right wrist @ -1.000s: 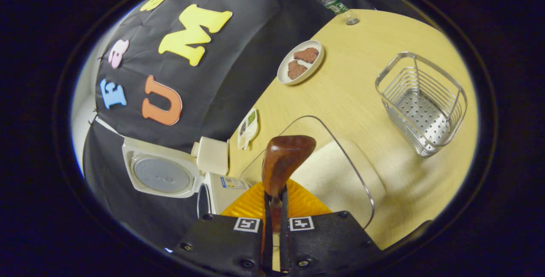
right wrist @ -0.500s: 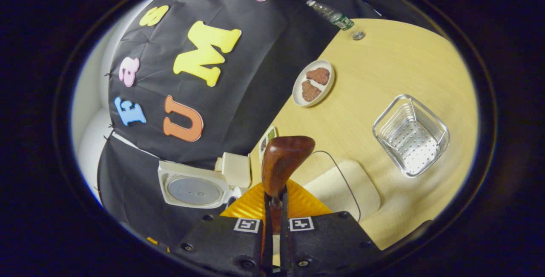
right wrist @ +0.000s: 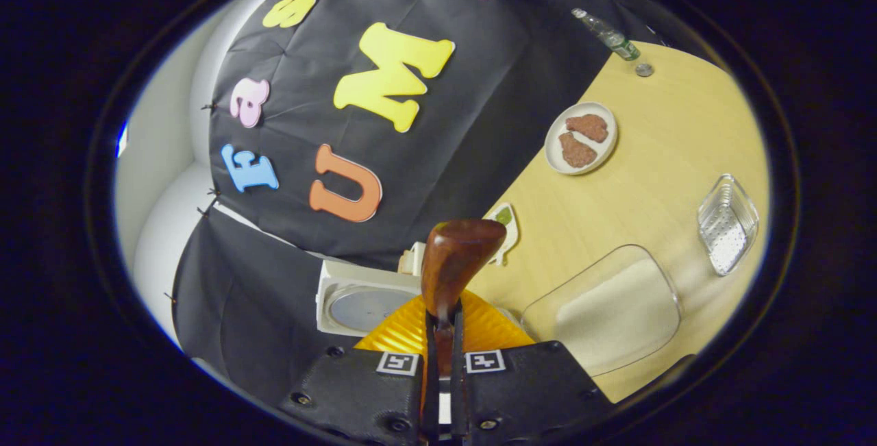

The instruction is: Close the left gripper, press the button to open the rice cooker; take a wooden spoon from the chopstick holder with the right hand, scoop a spoonful of rice and pour it into the rice cooker, then put the wooden spoon back into the chopstick holder.

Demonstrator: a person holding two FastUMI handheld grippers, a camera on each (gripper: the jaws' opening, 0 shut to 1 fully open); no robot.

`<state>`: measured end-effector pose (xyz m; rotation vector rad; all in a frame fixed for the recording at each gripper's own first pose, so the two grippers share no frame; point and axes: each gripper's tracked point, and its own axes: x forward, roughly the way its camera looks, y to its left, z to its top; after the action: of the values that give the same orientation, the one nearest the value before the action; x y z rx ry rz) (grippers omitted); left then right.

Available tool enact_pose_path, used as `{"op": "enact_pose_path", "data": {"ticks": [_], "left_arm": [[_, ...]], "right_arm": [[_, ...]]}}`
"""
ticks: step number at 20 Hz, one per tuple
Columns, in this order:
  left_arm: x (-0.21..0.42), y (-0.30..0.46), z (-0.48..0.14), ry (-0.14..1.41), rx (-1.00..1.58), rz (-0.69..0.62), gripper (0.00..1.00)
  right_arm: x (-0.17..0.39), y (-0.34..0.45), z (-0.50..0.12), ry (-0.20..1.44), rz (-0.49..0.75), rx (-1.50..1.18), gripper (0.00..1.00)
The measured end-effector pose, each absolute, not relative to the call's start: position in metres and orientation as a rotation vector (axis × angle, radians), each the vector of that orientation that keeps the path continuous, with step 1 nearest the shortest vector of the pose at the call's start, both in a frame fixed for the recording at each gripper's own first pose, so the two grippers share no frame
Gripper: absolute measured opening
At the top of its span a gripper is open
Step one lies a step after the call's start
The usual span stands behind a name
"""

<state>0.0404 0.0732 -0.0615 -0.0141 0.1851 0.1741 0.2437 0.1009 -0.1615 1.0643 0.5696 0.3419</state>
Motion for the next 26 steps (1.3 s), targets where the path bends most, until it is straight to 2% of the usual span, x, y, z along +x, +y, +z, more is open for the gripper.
{"op": "enact_pose_path", "data": {"ticks": [4, 10, 19, 26], "left_arm": [[0.023, 0.095, -0.063, 0.182, -0.043, 0.215, 0.94], [-0.002, 0.120, -0.057, 0.160, -0.052, 0.253, 0.94], [-0.018, 0.135, -0.063, 0.164, -0.055, 0.252, 0.95], [-0.021, 0.134, -0.063, 0.156, -0.046, 0.232, 0.94]], "right_arm": [[0.256, 0.167, -0.145, 0.596, 0.417, 1.012, 0.12], [0.272, 0.233, -0.159, 0.636, 0.419, 0.829, 0.12], [0.275, 0.266, -0.150, 0.527, 0.455, 0.423, 0.12], [0.268, 0.275, -0.143, 0.467, 0.492, 0.211, 0.12]]}}
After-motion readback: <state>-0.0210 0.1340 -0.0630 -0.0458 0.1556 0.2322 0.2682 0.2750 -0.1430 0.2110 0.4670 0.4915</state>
